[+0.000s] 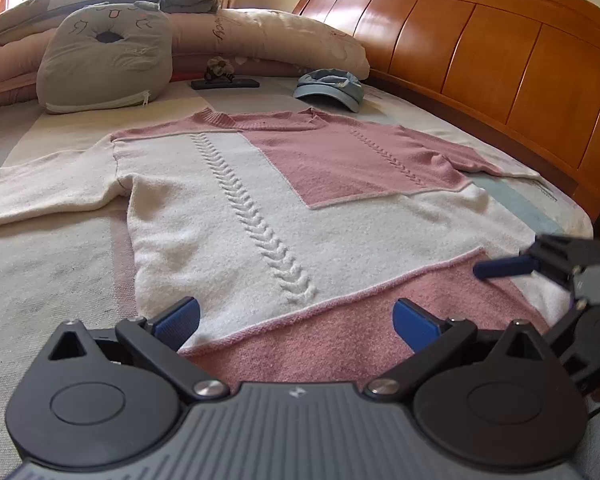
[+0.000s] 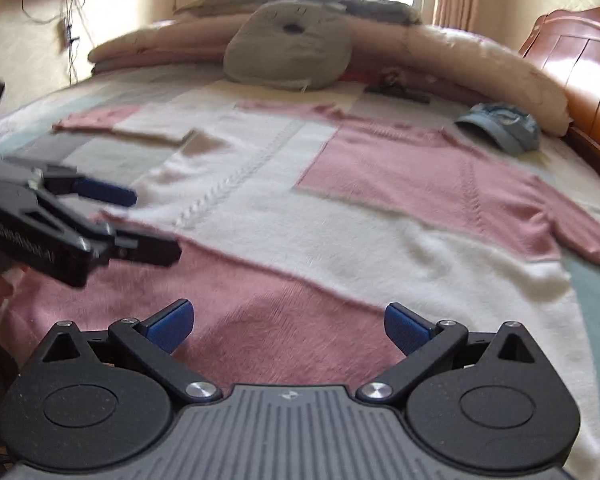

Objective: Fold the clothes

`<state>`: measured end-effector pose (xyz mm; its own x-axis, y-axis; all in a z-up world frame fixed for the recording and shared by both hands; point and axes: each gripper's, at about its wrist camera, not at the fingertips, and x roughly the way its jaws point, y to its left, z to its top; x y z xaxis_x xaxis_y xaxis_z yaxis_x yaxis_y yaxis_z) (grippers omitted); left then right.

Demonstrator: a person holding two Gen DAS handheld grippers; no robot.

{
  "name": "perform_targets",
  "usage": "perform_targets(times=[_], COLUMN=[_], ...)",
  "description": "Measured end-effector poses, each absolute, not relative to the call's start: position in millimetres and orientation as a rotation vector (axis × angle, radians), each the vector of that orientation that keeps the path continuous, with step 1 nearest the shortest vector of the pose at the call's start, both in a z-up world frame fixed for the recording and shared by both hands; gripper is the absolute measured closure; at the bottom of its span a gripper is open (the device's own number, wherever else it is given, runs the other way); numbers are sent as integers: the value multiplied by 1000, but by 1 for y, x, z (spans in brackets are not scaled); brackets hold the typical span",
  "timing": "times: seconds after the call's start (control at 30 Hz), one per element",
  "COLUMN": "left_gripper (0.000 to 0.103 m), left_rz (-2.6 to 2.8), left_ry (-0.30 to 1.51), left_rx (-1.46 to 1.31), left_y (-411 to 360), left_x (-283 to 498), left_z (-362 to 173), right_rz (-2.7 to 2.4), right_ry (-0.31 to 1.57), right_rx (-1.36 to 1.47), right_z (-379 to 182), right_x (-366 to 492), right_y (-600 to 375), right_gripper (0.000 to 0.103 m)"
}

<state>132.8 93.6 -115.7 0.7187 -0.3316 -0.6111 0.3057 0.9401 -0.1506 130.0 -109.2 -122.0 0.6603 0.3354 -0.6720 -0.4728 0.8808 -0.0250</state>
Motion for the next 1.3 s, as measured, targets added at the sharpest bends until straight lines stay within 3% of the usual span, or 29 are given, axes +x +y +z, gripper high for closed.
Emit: perform_targets(times=[0.23, 0.7, 0.83, 1.3], left_gripper=[1, 1, 1, 1], left_rz=[-364, -408, -422, -424], left_ry=[672, 650, 648, 663], left_rx=[-25, -3, -5, 12], left_y=[87, 66, 61, 51], left_x=[132, 132, 134, 143], left_z=[-113, -106, -105, -110], right_rz=[422, 323, 241, 157], right_ry=[717, 735, 664, 721], right_rx=[-200, -101, -39, 31], right_z=[-126, -117, -99, -115], right_x=[81, 89, 124, 189], right_y=[-134, -175, -197, -251], right_gripper=[0, 0, 0, 0])
